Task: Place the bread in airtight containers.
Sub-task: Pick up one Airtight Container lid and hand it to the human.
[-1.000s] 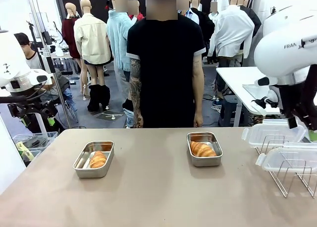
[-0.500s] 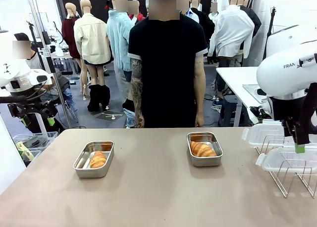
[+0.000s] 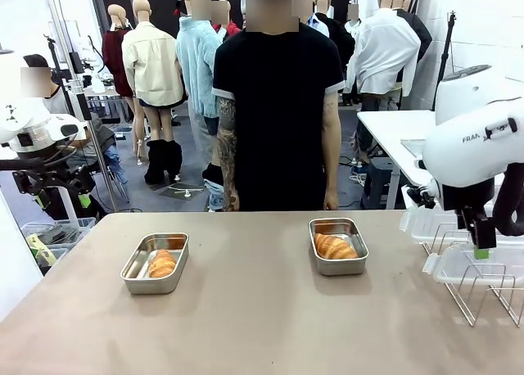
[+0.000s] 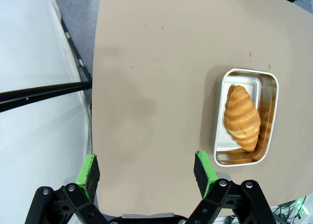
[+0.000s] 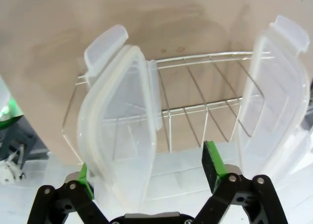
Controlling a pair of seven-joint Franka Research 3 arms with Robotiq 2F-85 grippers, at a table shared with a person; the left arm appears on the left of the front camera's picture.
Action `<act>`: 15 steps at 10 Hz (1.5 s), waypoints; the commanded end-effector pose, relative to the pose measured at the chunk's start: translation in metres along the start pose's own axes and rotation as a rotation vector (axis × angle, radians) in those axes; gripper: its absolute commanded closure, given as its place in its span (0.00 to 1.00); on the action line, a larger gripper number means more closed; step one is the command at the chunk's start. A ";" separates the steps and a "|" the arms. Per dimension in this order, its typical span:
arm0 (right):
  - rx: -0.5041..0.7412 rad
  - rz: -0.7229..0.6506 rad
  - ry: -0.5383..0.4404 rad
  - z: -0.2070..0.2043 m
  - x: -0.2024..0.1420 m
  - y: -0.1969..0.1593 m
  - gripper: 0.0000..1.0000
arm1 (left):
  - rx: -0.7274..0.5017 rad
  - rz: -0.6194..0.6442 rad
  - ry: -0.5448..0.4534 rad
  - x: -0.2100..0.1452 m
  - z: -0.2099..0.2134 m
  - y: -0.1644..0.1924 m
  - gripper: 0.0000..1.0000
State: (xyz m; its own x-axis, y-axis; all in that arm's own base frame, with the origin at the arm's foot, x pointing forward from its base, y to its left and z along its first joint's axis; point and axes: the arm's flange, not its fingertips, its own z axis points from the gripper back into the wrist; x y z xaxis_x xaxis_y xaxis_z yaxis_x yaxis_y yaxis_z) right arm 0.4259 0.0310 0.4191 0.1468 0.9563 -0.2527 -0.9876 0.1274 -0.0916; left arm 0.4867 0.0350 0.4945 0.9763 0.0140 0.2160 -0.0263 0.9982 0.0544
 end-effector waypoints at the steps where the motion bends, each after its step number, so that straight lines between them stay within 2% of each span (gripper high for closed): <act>1: -0.030 0.049 0.007 -0.010 -0.004 0.002 0.04 | -0.001 -0.006 -0.003 -0.002 0.002 0.000 0.00; 6: 0.002 0.015 0.004 -0.008 -0.001 -0.001 0.99 | -0.001 -0.006 -0.003 -0.002 0.002 0.000 0.00; 15: 0.042 -0.023 0.031 0.003 0.009 -0.004 1.00 | -0.001 -0.006 -0.003 -0.002 0.002 0.000 0.00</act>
State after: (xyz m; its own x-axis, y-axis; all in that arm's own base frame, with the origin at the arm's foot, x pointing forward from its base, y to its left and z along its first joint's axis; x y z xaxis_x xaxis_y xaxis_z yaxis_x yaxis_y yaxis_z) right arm 0.4265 0.0341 0.4169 0.1357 0.9516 -0.2756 -0.9901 0.1201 -0.0725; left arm 0.4867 0.0350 0.4945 0.9763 0.0139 0.2160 -0.0263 0.9982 0.0544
